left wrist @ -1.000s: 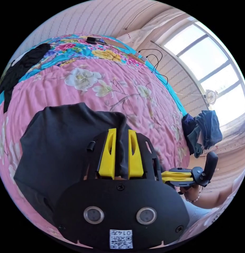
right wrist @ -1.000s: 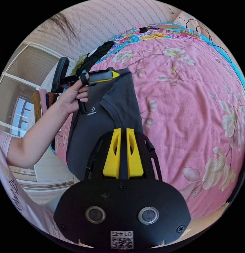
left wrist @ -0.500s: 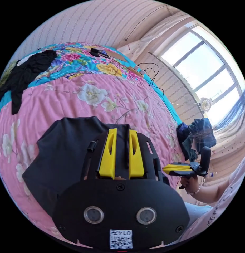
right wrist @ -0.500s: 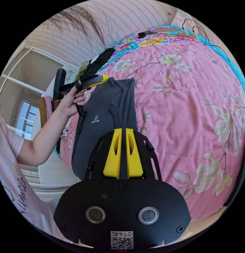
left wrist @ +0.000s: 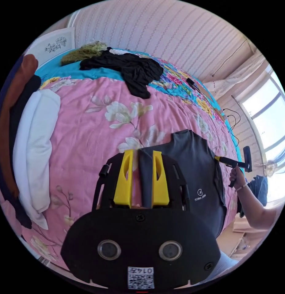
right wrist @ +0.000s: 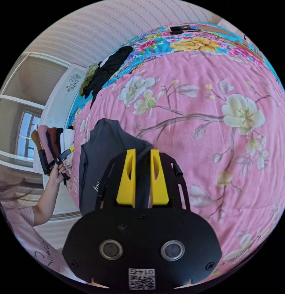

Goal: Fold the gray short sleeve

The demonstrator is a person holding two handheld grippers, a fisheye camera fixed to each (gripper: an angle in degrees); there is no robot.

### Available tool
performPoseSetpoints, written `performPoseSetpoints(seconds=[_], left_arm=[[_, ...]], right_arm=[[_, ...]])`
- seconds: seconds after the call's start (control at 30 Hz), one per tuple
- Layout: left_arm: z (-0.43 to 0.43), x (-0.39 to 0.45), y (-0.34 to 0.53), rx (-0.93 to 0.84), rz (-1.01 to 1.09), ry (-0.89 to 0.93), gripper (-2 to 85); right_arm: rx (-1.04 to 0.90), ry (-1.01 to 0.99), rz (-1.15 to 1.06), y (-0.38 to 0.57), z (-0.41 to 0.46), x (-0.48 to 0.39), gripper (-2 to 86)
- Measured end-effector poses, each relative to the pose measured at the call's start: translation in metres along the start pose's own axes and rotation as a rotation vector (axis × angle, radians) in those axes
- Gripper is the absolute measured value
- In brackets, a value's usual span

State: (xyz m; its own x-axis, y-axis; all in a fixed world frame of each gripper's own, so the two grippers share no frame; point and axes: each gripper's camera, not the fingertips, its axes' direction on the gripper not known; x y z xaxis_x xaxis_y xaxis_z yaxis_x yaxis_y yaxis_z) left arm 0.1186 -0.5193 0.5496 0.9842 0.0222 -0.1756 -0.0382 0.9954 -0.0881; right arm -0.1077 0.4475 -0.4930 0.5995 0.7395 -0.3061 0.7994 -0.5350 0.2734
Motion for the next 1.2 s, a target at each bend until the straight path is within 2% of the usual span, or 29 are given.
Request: performPoseSetpoints(seconds=[0.1,0.23,0.33,0.67,0.9,1.2], left_arm=[[0.014,-0.011,-0.001,-0.065,-0.013,0.109,9.9],[0.015,-0.018,-0.002,-0.120,0.033,0.112,2.5],[-0.017,-0.026,-0.009,-0.041,0.001,0.155,-0.5],[-0.084,-0.016,-0.014,0.136,0.082,0.173,-0.9],[-0.128,-0.032,0.079,0.130,0.172,0.267,-0.9],[-0.168,-0.051,0.240,0.076,0.260,0.272,-0.8]], right_arm=[[-0.016,0.017,-0.026,0.001,0.003,-0.003,2.9],[0.021,0.007,-0.028,-0.002,-0.018,-0.003,1.3],[0.032,0.035,-0.076,-0.008,-0.037,-0.014,0.8],[0.163,0.040,-0.120,-0.011,-0.093,-0.036,0.6],[0.181,-0.076,-0.164,0.060,-0.097,-0.040,0.7],[0.131,-0.147,-0.158,0.232,-0.096,-0.040,0.8]])
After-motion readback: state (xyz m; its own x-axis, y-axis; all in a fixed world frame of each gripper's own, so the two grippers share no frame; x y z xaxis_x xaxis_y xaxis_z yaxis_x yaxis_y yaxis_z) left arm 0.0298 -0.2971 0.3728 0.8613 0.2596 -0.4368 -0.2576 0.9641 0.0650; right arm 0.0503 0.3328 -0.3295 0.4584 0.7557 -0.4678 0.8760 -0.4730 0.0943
